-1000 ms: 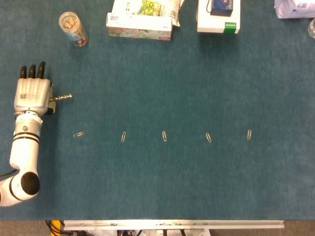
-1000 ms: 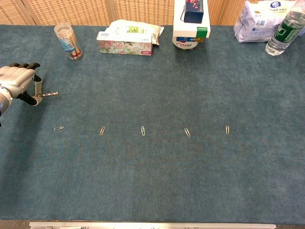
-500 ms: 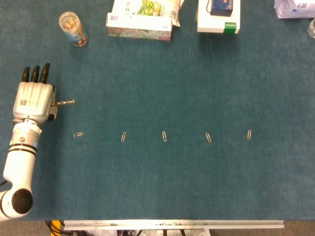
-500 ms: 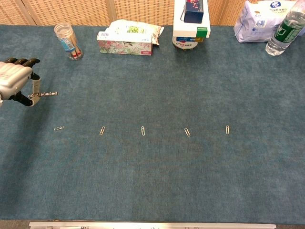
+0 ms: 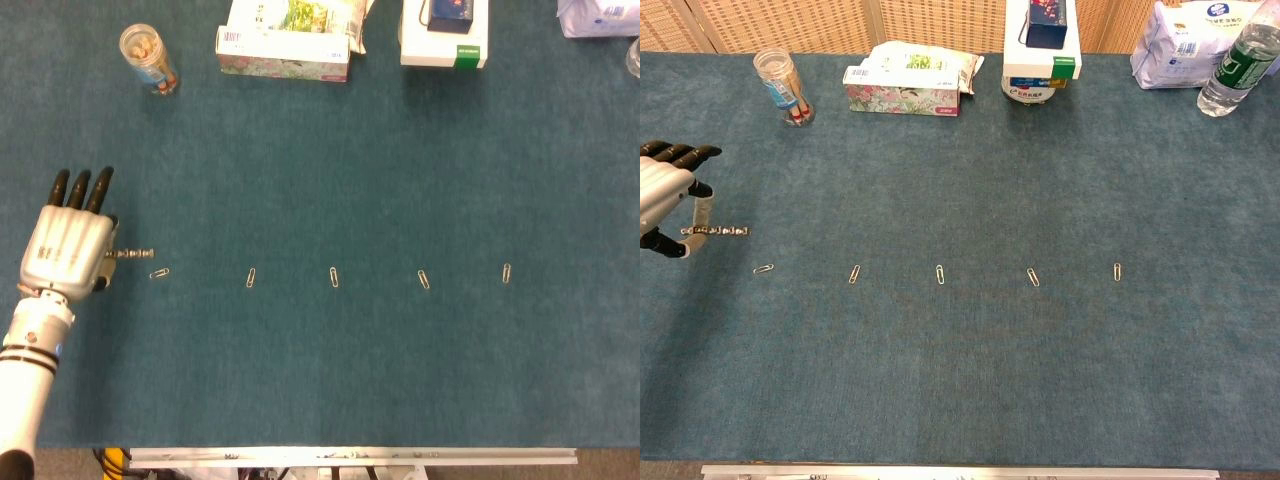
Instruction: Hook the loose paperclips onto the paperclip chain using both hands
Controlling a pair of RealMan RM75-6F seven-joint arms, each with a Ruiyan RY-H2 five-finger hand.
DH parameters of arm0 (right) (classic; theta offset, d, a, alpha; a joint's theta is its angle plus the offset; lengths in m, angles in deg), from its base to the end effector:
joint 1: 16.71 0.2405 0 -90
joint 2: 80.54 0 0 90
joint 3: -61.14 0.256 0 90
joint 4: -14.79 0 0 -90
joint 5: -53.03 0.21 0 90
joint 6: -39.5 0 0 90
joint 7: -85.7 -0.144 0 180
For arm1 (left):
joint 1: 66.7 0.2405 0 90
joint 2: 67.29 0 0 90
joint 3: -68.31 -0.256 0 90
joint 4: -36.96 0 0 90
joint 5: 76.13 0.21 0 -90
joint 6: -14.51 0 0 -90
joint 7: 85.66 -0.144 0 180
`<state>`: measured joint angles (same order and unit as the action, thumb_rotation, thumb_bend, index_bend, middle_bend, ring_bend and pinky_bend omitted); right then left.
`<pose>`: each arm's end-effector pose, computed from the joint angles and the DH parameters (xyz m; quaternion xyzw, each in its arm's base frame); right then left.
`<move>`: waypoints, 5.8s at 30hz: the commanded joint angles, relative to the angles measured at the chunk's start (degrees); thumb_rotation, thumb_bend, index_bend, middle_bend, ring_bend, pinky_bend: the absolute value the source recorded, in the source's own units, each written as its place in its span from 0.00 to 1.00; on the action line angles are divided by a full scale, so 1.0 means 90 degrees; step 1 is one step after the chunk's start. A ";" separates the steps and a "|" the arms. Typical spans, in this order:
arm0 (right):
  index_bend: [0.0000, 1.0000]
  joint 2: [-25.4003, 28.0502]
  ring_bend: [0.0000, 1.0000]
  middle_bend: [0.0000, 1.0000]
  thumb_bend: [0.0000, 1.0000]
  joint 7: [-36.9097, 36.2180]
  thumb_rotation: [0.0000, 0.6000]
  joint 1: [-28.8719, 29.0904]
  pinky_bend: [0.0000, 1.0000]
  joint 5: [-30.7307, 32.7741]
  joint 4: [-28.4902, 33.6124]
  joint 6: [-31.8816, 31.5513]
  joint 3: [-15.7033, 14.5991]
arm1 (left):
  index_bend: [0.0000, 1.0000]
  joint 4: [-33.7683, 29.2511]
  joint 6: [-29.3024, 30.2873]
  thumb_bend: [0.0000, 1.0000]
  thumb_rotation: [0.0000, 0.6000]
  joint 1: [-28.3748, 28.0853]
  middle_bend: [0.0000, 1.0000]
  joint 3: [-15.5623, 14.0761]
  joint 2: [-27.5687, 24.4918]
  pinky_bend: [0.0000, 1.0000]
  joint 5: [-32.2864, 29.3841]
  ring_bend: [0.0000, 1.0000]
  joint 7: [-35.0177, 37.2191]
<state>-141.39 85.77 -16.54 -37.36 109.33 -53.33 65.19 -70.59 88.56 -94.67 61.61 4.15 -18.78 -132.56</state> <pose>-0.3015 -0.1586 0.1896 0.5755 -0.3421 0.4198 0.6128 -0.2475 0.2281 0.0626 -0.7551 -0.3257 -0.1483 0.5494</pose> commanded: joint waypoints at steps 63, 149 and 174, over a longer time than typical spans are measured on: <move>0.43 0.0219 0.37 0.42 0.61 -0.0300 1.00 -0.0148 0.44 -0.0233 0.0134 -0.0384 0.0012 | 0.56 0.0390 -0.0708 0.36 1.00 -0.0524 0.00 0.0906 0.1038 0.00 -0.1262 0.00 -0.0819; 0.43 0.0604 0.37 0.42 0.61 -0.1164 1.00 -0.0731 0.44 -0.0459 0.0040 -0.1199 0.0003 | 0.18 0.3957 -0.1884 0.36 1.00 -0.4214 0.00 0.2580 0.4228 0.00 -0.3141 0.00 -0.0585; 0.43 0.0462 0.37 0.42 0.61 -0.0828 1.00 -0.0478 0.44 -0.0398 0.0075 -0.0788 0.0053 | 0.25 -0.0777 0.0923 0.36 1.00 -0.2766 0.00 0.1122 0.1362 0.00 -0.2036 0.00 -0.1512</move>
<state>-137.07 78.07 -21.06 -41.03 110.02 -60.68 65.64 -72.89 92.98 -122.25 74.51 20.53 -40.25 -144.99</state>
